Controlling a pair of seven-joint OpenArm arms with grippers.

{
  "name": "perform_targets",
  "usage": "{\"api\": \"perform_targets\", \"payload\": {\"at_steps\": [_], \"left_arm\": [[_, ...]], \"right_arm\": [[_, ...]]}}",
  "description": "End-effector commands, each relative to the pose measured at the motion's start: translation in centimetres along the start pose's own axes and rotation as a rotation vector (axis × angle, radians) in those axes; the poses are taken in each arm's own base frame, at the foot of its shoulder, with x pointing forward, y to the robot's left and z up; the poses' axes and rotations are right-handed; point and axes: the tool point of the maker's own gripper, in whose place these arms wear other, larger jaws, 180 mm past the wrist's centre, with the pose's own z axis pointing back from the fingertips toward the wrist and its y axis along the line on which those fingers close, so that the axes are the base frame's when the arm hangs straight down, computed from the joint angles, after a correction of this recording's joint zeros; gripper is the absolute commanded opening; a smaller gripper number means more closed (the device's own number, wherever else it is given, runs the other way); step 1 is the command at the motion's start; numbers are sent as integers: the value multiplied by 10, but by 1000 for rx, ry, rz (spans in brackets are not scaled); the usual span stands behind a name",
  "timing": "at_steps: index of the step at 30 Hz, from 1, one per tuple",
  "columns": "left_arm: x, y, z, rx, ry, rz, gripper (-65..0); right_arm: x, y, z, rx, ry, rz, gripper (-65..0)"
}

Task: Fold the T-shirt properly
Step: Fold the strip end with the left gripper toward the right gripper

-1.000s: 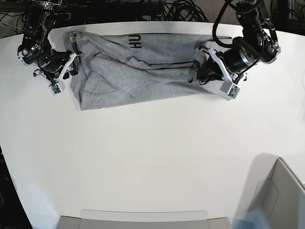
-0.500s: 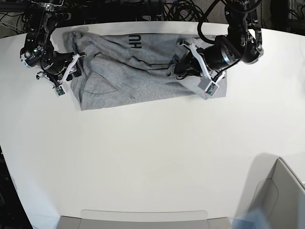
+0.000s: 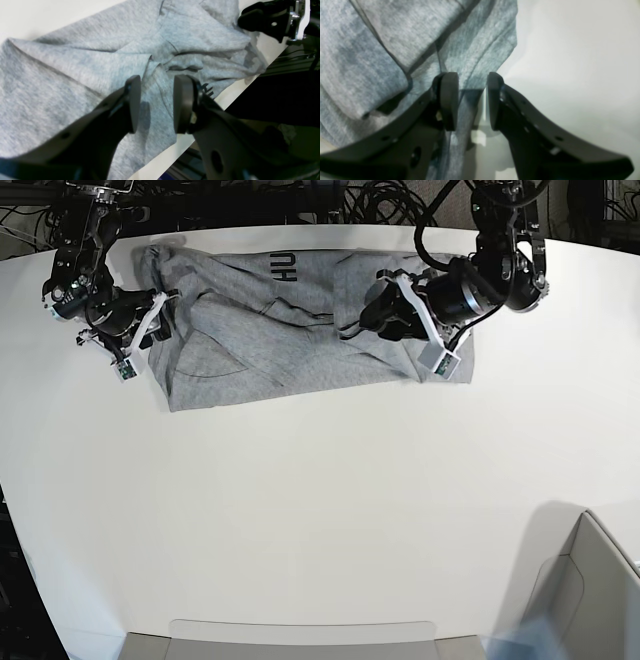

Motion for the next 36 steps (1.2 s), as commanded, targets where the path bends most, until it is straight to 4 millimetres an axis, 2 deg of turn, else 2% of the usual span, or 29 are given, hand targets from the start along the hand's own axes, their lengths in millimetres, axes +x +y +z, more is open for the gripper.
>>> {"api": "perform_targets", "payload": {"at_steps": [1,4,9,12,13,22,30,34,36], "left_arm": [[13,-5,3,-17,-50,-12,-449],[13,4,7,11,-54,1,-486],[4,56,32,174,-58,71,-561],[-6,72,39,252,-20,61,-632],[-8,72,37,262,-6,52,-650],[-25,42,0,229,132,-95,-650],[-15,47,-7,295,138,-135,-650],[0,34,-20,257,121,-180,-650],[2,27,-31,220,134,-195,-650]], "right_arm": [[10,-4,5,-8,-36,12,-444],[10,-5,5,-10,-36,10,-444],[9,-6,5,-12,-35,8,-444],[9,-6,5,-12,-35,8,-444],[9,-6,5,-12,-35,8,-444],[9,-5,5,-11,-35,9,-444],[8,-6,6,-13,-34,8,-444],[8,-6,6,-13,-34,8,-444],[8,-6,6,-13,-34,8,-444]]}}
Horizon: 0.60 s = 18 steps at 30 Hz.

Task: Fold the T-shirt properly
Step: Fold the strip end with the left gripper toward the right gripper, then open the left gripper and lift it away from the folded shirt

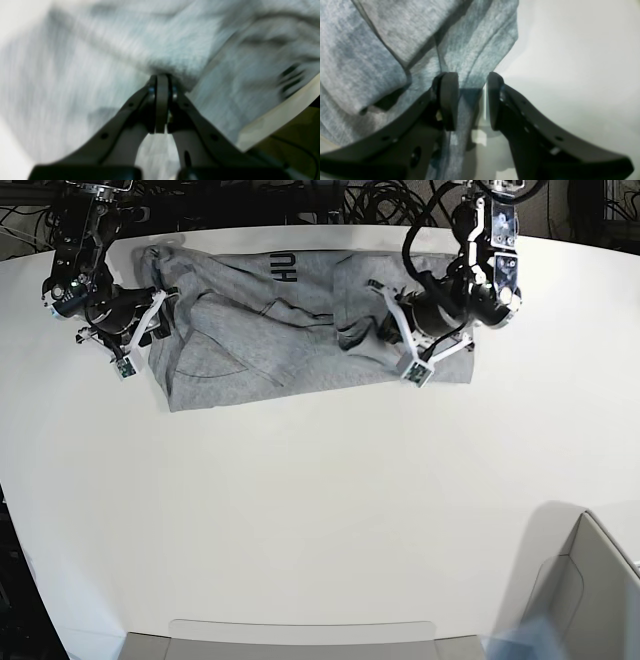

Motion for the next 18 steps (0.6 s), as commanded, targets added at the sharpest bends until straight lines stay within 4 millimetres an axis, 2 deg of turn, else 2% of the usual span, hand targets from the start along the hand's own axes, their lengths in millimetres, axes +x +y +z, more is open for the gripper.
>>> {"api": "perform_targets", "payload": {"at_steps": [1,3,6,9,12,16,18], "left_arm": [[11,-8,-5,-32,-23,-17,-650],[24,-21,-20,-77,-25,-11,-650],[46,-26,-28,-101,-56,-2,-650],[74,-27,-24,-101,-119,-14,-650],[94,-22,-20,-89,-156,-34,-650],[119,-19,-12,-88,-210,-60,-599],[147,-19,-3,-108,-293,-53,-587]], "right_arm": [[12,-6,5,-12,-40,12,-444],[12,-6,5,-12,-40,12,-444],[12,-6,6,-13,-40,13,-444],[12,-8,6,-16,-38,17,-444],[12,-9,7,-18,-37,19,-444],[12,-9,7,-17,-39,20,-444],[13,-7,6,-14,-43,18,-444]]}}
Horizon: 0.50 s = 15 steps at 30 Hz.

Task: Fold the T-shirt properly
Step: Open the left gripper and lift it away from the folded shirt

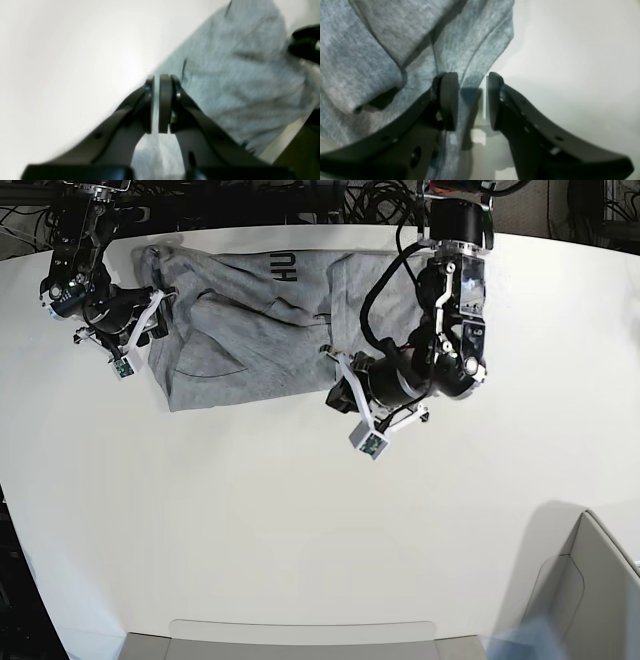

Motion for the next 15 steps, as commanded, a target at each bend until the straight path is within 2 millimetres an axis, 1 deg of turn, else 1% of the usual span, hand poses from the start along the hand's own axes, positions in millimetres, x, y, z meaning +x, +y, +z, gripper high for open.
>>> {"api": "perform_targets", "payload": {"at_steps": [1,4,6,8,9,12,15], "left_arm": [[41,1,9,-13,-128,-11,-585],[97,8,22,-53,-291,18,-588],[129,15,31,-57,-387,18,-588],[164,18,42,-54,-504,-5,-588],[177,19,47,-51,-547,-14,-588],[209,25,62,-29,-644,-39,-589],[240,37,79,109,-689,-152,-601]], "right_arm": [[14,-3,4,-5,-45,13,-444],[16,-1,3,-1,-50,15,-444],[16,-1,3,-1,-50,15,-444],[16,-1,3,-1,-50,15,-444],[16,-1,3,0,-50,17,-444],[16,-1,3,-1,-49,18,-444],[14,-1,3,0,-45,17,-444]]}}
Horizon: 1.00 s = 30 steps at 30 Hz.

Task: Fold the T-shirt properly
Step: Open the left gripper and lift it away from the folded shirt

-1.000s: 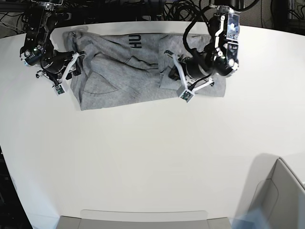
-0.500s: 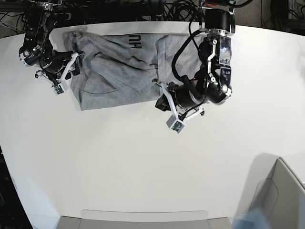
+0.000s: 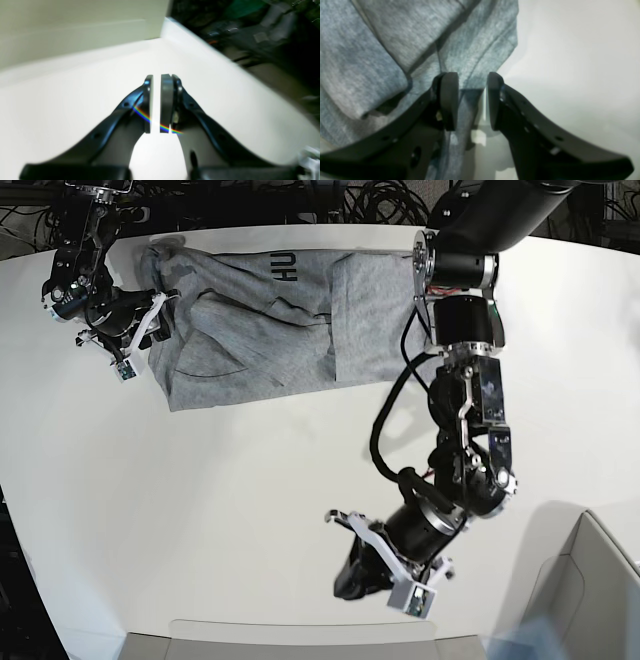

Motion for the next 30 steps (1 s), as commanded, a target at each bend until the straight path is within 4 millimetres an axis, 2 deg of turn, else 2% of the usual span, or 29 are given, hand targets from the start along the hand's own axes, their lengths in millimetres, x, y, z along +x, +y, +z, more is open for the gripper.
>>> {"api": "perform_targets", "payload": {"at_steps": [1,3,6,10,14,16,18,20,22,25,29,30], "left_arm": [[46,-1,0,15,-112,-81,-611],[69,-5,-6,60,-120,-218,-627],[88,-12,-18,147,-87,-441,-628],[103,0,-38,383,-27,-655,-627],[138,8,-48,602,-96,-873,-628],[161,-3,-47,641,-184,-843,-628],[193,-5,-33,686,-284,-776,-628],[216,-9,-22,716,-356,-744,-627],[247,-22,-11,728,-463,-770,-628],[276,-56,-10,697,-608,-971,-628],[281,-78,-29,696,-601,-1141,-627],[277,-94,-30,667,-629,-1172,-627]], "right_arm": [[10,-4,5,-6,-37,13,-444],[9,-3,5,-4,-36,12,-444],[9,-3,5,-4,-36,12,-444],[11,-4,5,-6,-40,13,-444],[12,-4,5,-7,-43,13,-444],[12,-4,5,-7,-43,13,-444],[16,-5,5,-9,-50,15,-444],[16,-5,5,-8,-50,16,-444],[17,1,2,6,-49,27,-444],[18,8,0,25,-39,54,-444],[18,9,-1,26,-39,55,-444],[18,9,-1,26,-39,55,-444]]}}
